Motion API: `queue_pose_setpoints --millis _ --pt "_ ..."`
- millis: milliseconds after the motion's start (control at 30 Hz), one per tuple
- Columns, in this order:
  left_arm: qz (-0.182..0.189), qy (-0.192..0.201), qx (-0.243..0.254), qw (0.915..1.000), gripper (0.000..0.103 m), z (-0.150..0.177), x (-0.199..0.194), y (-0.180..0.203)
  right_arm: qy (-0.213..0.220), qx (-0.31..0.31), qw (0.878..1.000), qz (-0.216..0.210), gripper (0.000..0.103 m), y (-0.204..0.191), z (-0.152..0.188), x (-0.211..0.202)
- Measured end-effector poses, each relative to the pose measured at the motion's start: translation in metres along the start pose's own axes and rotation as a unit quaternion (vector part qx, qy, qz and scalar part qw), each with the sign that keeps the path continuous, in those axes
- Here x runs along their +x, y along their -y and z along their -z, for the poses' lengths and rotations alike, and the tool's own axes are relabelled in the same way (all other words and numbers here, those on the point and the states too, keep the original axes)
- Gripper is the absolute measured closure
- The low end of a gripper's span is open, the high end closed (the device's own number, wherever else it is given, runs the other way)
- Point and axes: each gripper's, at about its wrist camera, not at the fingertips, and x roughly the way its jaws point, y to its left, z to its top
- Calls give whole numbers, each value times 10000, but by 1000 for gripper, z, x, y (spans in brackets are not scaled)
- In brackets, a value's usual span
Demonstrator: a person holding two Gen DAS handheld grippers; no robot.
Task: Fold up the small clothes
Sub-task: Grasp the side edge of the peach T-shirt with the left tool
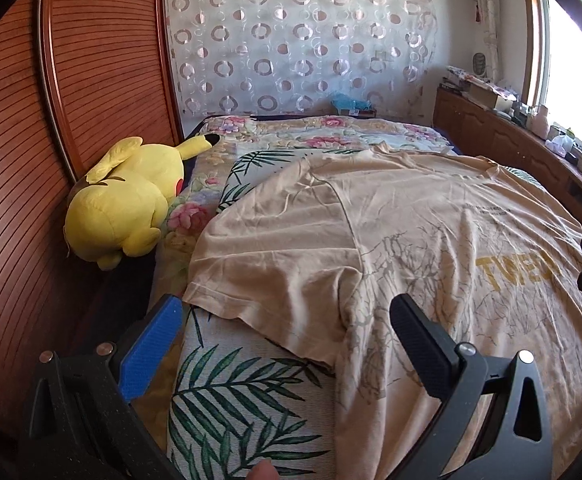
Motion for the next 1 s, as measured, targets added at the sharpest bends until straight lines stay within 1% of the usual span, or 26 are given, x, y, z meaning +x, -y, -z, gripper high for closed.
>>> queue_pose_setpoints --millis 100,167,267,333,400,467,600,667,733,800,900,933,967,1000 --pt "79 -102 -114 9999 0 -2 5 -15 -132 85 9998 -152 9 10 -1 3" --pt "134 -133 -178 9997 2 -2 9 -26 -219 160 9993 -251 10 14 -4 7" --pt "266 -239 -299 9989 9 -3 17 -40 -288 231 9988 -337 11 22 -5 9" --pt "367 -395 -378 9978 23 -4 25 -49 -321 259 9985 -346 11 25 -5 9" --pt "420 -540 -451 9966 30 -5 36 -58 -366 286 9982 -388 11 28 -7 10" --pt "424 -649 -516 9957 36 -4 44 -65 -386 272 9981 -405 11 25 -9 14" --pt "413 -863 -655 9933 45 -3 59 -76 -480 219 9973 -508 12 17 -12 23" --pt "414 -969 -747 9916 52 -3 66 -82 -559 227 9964 -598 13 15 -14 28" --pt "394 -1017 -788 9909 55 -1 71 -85 -596 205 9957 -674 13 12 -16 30" --pt "519 -1002 -885 9897 56 -1 73 -88 -630 174 9953 -715 13 12 -18 33" --pt "694 -1023 -908 9882 68 -4 76 -90 -684 154 9941 -829 13 7 -21 38" --pt "765 -1025 -909 9876 75 -5 76 -89 -710 148 9935 -875 15 7 -23 41" --pt "735 -1023 -891 9880 79 -6 75 -88 -723 135 9932 -903 16 6 -23 41" --pt "651 -1008 -837 9892 81 -6 74 -87 -724 122 9932 -899 17 4 -23 43"
